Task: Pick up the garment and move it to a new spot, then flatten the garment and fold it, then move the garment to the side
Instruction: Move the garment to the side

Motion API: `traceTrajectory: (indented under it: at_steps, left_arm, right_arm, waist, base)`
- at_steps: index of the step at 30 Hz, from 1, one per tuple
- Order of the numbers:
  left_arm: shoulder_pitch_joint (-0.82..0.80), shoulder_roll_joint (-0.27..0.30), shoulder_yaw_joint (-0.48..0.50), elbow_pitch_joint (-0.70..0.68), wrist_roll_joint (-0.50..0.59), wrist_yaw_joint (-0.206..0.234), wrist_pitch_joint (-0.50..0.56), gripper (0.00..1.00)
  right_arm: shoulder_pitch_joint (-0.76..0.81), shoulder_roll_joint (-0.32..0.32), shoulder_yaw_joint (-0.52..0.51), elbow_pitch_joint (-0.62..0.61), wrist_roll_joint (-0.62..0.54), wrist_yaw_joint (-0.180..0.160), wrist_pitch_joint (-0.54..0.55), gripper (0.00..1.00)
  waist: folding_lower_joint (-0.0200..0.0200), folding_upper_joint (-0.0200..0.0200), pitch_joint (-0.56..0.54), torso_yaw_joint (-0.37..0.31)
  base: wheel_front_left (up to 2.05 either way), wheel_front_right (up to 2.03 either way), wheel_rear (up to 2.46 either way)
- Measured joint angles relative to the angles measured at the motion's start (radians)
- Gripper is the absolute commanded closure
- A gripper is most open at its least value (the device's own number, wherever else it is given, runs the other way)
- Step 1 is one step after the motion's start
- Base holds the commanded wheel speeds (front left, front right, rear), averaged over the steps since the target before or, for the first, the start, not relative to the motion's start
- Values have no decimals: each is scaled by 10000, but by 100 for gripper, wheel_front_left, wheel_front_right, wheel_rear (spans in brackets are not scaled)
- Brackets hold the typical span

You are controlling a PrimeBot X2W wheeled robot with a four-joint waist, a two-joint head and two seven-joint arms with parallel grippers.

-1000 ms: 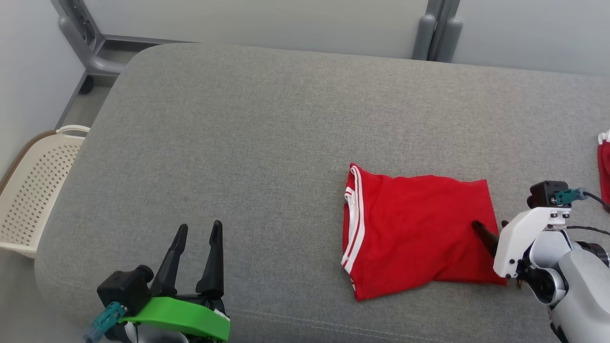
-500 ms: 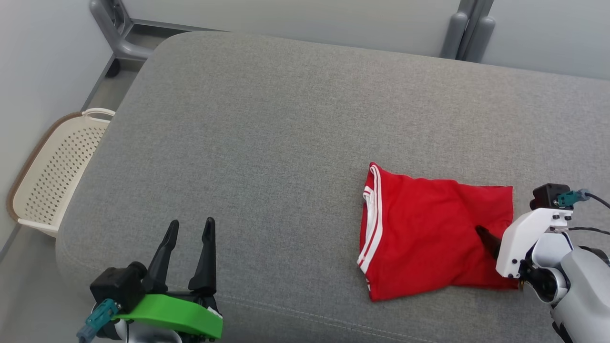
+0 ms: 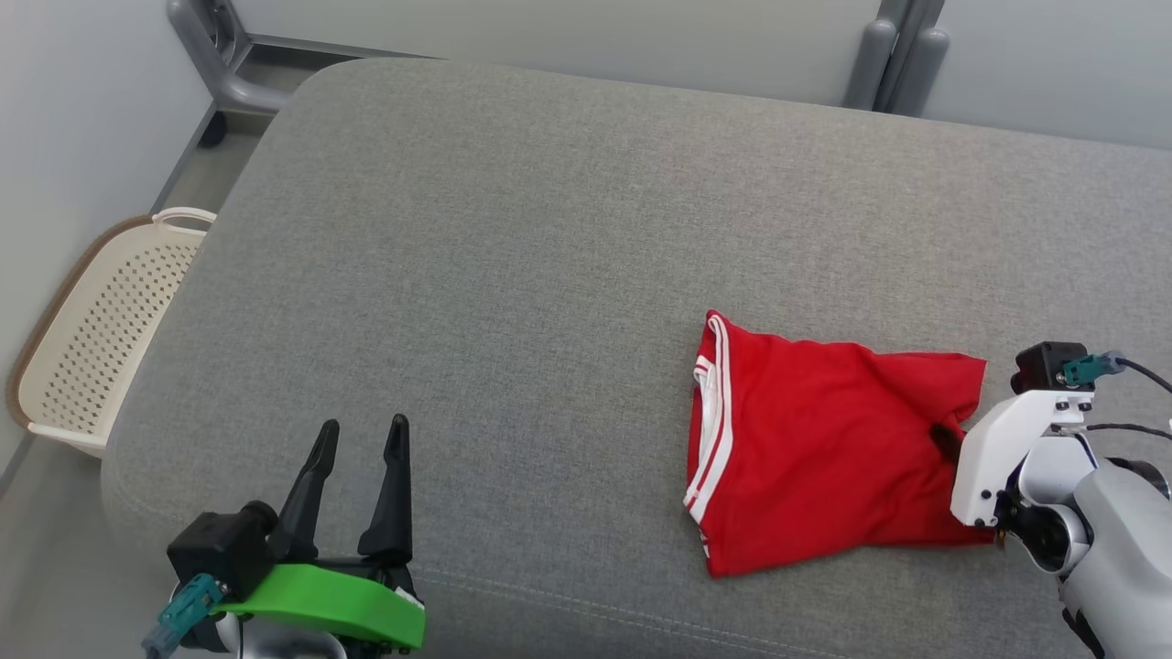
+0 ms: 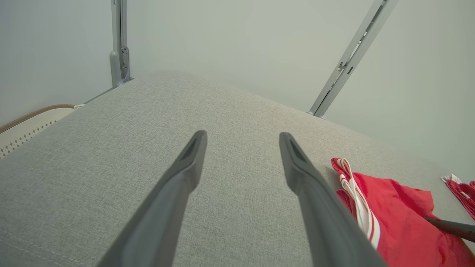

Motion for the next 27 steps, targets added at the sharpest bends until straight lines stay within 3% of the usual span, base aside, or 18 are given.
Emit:
traceTrajectory:
  at_steps: [14, 27]
  left_arm:
    - [12, -12, 12, -186, -73, 73, -132, 0]
    - [-216, -144, -52, -199, -84, 27, -288, 0]
  right_arm:
    - [-821, -848, -184, -58, -115, 10, -355, 100]
    - [-1291, -1473, -832, -821, -594, 8, 104, 100]
  waist:
    - [0, 0, -44, -1008]
    - [0, 0, 157, -2890]
  base:
    - [0, 0, 0]
    - [0, 0, 0]
